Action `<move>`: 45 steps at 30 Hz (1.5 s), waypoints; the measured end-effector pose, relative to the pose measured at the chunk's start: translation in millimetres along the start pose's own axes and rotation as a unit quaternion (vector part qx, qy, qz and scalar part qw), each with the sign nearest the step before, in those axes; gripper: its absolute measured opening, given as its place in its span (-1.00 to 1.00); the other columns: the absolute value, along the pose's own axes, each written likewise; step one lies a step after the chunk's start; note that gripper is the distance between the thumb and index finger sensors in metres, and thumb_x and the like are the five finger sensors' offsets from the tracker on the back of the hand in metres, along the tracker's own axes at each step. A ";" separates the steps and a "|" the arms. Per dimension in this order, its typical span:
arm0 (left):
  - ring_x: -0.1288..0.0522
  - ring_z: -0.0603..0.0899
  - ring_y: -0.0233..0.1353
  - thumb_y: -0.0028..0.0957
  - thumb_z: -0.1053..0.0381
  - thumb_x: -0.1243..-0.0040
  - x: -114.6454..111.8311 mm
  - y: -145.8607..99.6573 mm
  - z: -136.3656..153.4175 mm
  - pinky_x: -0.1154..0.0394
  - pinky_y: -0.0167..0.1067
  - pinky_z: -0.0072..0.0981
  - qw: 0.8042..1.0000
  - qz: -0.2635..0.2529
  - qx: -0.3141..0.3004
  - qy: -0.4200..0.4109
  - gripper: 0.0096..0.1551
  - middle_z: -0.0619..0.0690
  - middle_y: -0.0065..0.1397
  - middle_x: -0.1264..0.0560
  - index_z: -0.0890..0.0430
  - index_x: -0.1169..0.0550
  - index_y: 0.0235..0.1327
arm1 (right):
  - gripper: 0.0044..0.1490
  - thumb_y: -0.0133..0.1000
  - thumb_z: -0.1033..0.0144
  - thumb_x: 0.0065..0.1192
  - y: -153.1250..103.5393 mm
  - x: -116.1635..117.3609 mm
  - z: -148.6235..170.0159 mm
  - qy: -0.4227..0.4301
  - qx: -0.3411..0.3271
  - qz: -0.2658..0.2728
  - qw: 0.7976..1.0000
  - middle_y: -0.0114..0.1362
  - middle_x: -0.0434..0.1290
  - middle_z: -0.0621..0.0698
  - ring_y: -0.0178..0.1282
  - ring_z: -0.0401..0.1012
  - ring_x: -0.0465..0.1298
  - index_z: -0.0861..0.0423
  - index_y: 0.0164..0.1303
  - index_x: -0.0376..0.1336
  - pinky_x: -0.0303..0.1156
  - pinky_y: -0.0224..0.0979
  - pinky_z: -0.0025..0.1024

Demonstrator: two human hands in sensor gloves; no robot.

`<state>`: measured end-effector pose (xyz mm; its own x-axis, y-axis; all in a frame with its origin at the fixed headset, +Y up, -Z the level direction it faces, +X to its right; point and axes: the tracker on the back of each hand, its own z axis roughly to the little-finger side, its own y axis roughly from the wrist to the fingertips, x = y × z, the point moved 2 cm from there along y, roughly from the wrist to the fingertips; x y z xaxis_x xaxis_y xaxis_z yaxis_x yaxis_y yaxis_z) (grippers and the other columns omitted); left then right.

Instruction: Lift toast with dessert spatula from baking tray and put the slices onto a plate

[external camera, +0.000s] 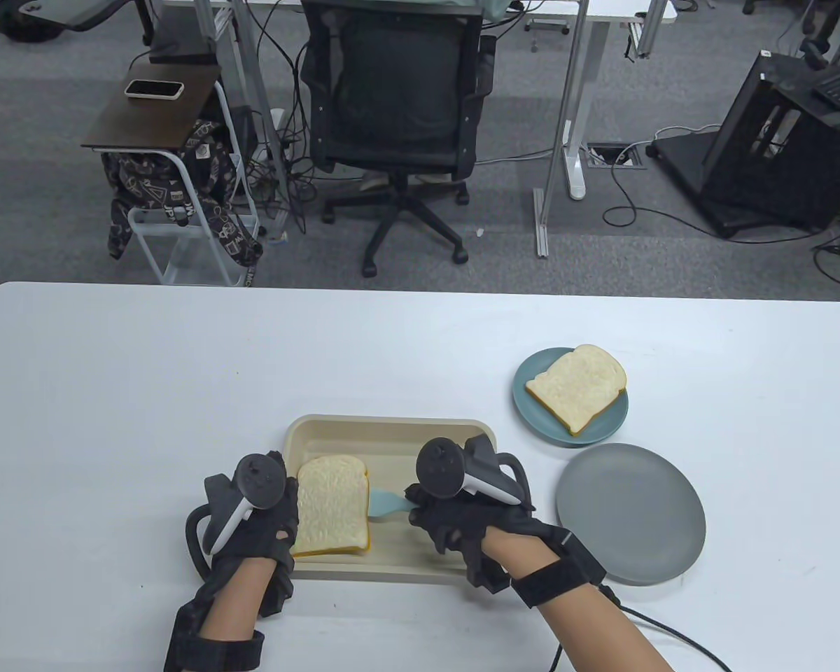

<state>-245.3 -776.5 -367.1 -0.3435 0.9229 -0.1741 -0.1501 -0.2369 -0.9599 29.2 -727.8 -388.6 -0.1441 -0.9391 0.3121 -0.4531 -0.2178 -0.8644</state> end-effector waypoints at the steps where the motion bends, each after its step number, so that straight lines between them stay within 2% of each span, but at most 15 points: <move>1: -0.60 -0.01 -0.41 0.32 -0.17 0.10 0.0 0.0 0.0 -0.57 0.14 0.01 1.000 0.000 0.000 0.000 -0.28 -0.11 -0.09 -0.59 0.11 -0.15 0.67 | -0.41 -0.07 0.05 0.32 1.0 2.4 -1.6 0.000 0.000 -0.007 1.000 -0.29 0.67 0.00 -0.73 -0.23 0.62 -0.02 0.17 0.41 0.61 -0.78 -0.34; 12: -0.60 -0.01 -0.41 0.32 -0.17 0.10 -0.1 0.3 0.7 -0.56 0.15 0.01 1.000 0.002 0.001 -0.007 -0.28 -0.11 -0.09 -0.59 0.11 -0.15 0.66 | -0.40 -0.06 0.04 0.28 -3.2 12.0 4.3 0.039 0.000 0.012 0.999 -0.26 0.66 -0.02 -0.70 -0.25 0.61 -0.06 0.20 0.39 0.61 -0.76 -0.37; 18: -0.60 -0.01 -0.41 0.32 -0.17 0.10 0.0 0.6 1.1 -0.56 0.15 0.01 1.000 0.003 0.001 -0.010 -0.28 -0.12 -0.09 -0.59 0.11 -0.15 0.66 | -0.41 -0.07 0.04 0.29 -11.9 4.3 9.8 0.028 0.003 0.029 0.999 -0.26 0.66 -0.03 -0.71 -0.25 0.61 -0.06 0.19 0.40 0.61 -0.76 -0.38; 25: -0.60 -0.01 -0.41 0.31 -0.17 0.10 0.2 0.7 1.5 -0.56 0.14 0.01 1.000 0.003 0.001 -0.010 -0.28 -0.12 -0.09 -0.59 0.10 -0.15 0.66 | -0.41 -0.07 0.04 0.30 -34.3 -27.0 32.2 0.030 0.023 0.068 0.997 -0.27 0.66 -0.03 -0.71 -0.25 0.61 -0.06 0.18 0.41 0.60 -0.76 -0.38; 32: -0.60 -0.01 -0.41 0.31 -0.17 0.10 0.4 1.0 1.8 -0.56 0.14 0.01 1.000 0.003 0.002 -0.010 -0.28 -0.12 -0.09 -0.59 0.10 -0.15 0.66 | -0.41 -0.07 0.04 0.31 -60.0 -67.1 69.3 0.034 0.073 0.130 0.988 -0.28 0.66 -0.03 -0.72 -0.26 0.60 -0.05 0.18 0.41 0.60 -0.78 -0.38; 38: -0.60 -0.01 -0.41 0.31 -0.17 0.10 0.3 1.0 1.8 -0.56 0.14 0.01 1.000 0.003 0.002 -0.010 -0.28 -0.12 -0.09 -0.59 0.10 -0.15 0.66 | -0.41 -0.06 0.05 0.31 -77.4 -89.9 106.3 0.055 0.133 0.183 0.973 -0.27 0.66 -0.02 -0.73 -0.26 0.60 -0.04 0.19 0.41 0.60 -0.78 -0.39; 45: -0.60 -0.01 -0.41 0.31 -0.18 0.10 0.3 1.0 1.8 -0.56 0.14 0.01 1.000 0.003 0.002 -0.010 -0.28 -0.12 -0.09 -0.59 0.10 -0.16 0.66 | -0.41 -0.04 0.06 0.32 -91.0 -101.1 155.1 0.072 0.220 0.226 0.946 -0.27 0.66 -0.01 -0.72 -0.26 0.60 -0.02 0.20 0.40 0.60 -0.78 -0.38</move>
<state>-247.3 -777.0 -367.8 -0.3633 0.9150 -0.1756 -0.1509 -0.2438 -0.9580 221.5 -654.4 -402.6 -0.3689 -0.9234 -0.1062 0.0894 0.0784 -0.9929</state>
